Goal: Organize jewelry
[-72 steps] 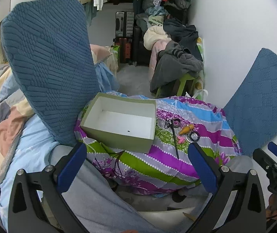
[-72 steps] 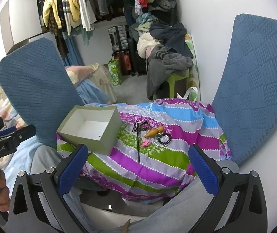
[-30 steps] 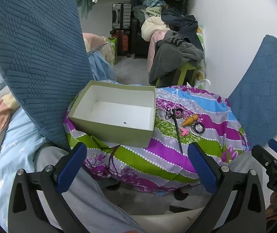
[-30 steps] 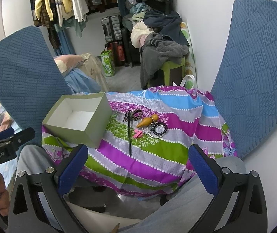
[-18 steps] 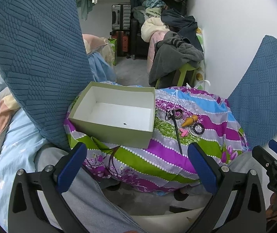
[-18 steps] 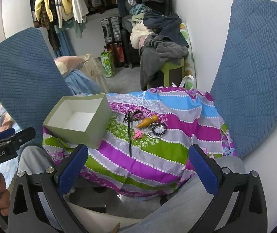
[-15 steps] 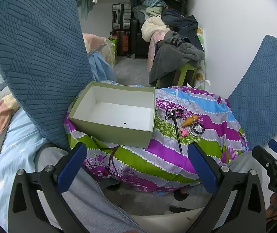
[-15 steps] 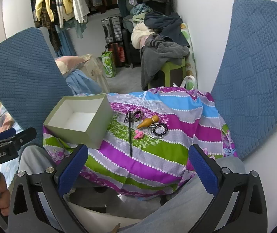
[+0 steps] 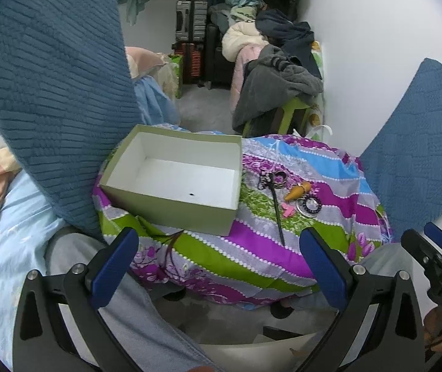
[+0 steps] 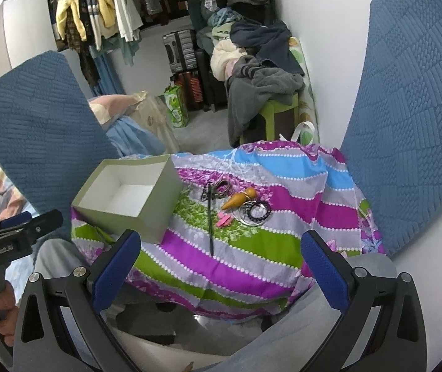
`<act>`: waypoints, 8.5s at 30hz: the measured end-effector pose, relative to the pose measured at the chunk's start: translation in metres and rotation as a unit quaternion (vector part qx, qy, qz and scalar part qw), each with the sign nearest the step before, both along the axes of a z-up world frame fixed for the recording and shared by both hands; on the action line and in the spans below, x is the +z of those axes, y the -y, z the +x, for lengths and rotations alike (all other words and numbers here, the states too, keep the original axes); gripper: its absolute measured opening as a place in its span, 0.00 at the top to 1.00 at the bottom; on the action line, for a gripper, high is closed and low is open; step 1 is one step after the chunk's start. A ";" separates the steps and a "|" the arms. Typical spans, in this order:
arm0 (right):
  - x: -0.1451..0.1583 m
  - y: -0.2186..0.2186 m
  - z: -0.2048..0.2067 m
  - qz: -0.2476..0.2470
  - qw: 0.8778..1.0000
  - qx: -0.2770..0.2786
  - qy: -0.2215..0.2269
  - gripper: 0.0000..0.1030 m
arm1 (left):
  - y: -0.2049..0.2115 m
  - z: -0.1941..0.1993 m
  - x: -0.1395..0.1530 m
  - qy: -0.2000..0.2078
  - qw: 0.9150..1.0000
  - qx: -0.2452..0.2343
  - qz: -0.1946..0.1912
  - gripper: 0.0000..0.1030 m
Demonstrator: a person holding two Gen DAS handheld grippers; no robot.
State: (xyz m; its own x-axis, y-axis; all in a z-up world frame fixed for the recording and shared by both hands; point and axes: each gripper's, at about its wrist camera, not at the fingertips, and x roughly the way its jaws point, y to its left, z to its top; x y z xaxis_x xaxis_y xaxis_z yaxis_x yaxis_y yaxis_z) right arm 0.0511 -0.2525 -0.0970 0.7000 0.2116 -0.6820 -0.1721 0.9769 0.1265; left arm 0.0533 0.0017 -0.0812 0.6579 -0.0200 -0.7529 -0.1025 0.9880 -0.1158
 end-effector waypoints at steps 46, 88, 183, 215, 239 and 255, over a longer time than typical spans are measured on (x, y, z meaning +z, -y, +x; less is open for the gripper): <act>-0.157 0.043 0.191 0.078 0.991 0.037 -0.105 0.53 | 0.110 0.150 -0.174 -0.109 0.985 -0.127 -0.048 0.56; -0.176 0.029 0.157 -0.020 0.990 -0.003 -0.138 0.93 | 0.086 0.174 -0.179 -0.110 0.980 -0.140 -0.086 0.92; 0.040 -0.134 0.142 0.058 0.995 0.060 0.051 0.90 | -0.097 0.129 0.020 0.050 0.990 -0.124 -0.052 0.92; -0.062 -0.207 0.159 0.018 0.986 0.161 -0.047 0.53 | -0.152 0.139 -0.090 -0.031 0.996 -0.068 -0.054 0.46; 0.005 -0.065 0.119 -0.004 0.994 0.091 0.054 0.55 | -0.026 0.126 -0.030 0.040 0.984 -0.130 -0.119 0.46; -0.088 0.023 0.122 0.004 0.998 0.029 -0.049 0.62 | 0.053 0.140 -0.101 -0.057 0.975 -0.167 -0.137 0.57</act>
